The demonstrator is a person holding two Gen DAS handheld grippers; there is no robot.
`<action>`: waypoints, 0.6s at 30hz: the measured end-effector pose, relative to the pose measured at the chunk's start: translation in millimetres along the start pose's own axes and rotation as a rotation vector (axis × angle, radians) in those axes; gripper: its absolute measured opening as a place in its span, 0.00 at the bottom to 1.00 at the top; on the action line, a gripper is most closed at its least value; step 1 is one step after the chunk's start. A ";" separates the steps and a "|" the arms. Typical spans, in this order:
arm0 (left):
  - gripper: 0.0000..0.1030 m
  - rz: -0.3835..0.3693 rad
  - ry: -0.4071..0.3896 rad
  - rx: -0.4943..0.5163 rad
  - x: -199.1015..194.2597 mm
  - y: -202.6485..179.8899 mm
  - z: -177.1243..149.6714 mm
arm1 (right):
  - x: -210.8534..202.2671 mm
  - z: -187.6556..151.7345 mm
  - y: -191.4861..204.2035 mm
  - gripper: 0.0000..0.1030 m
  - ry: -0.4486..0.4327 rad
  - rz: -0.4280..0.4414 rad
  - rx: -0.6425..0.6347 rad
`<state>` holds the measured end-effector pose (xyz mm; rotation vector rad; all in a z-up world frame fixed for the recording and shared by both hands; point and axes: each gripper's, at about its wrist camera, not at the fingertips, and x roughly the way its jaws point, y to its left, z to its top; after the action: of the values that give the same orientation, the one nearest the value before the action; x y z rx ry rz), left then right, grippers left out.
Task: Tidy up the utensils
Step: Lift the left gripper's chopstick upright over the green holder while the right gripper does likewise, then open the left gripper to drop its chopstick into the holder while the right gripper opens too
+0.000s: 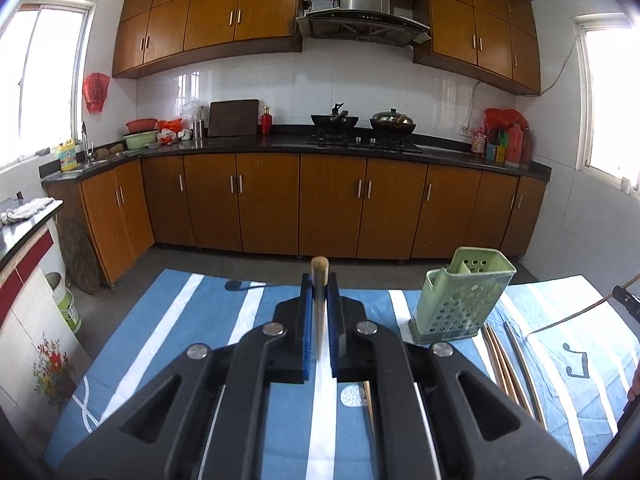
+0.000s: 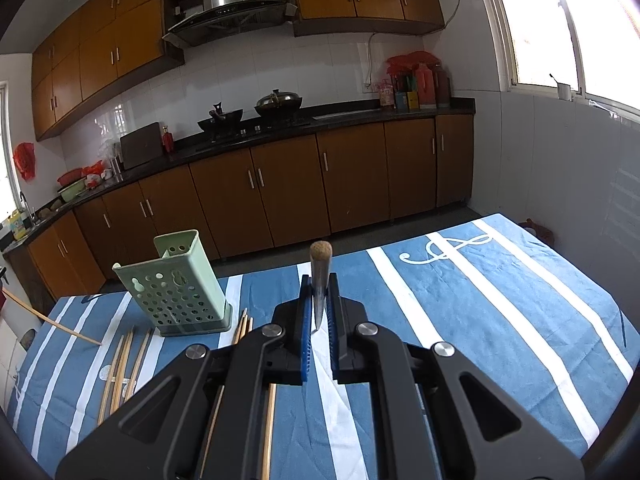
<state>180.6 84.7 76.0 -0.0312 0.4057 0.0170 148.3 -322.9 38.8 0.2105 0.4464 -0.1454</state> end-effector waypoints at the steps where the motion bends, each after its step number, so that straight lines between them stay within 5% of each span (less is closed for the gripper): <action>1: 0.08 0.003 -0.010 0.006 -0.2 -0.4 5.5 | 0.4 4.1 0.6 0.07 -0.005 0.001 -0.002; 11: 0.08 -0.012 -0.127 0.023 -8.2 -13.3 79.1 | -19.9 81.1 28.0 0.07 -0.154 0.085 -0.022; 18: 0.07 -0.113 -0.213 -0.062 -0.9 -52.5 137.6 | -30.9 125.4 68.9 0.07 -0.302 0.208 -0.013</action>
<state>235.2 36.9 204.1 -0.1124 0.1895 -0.0776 185.2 -282.6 174.6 0.2165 0.1236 0.0305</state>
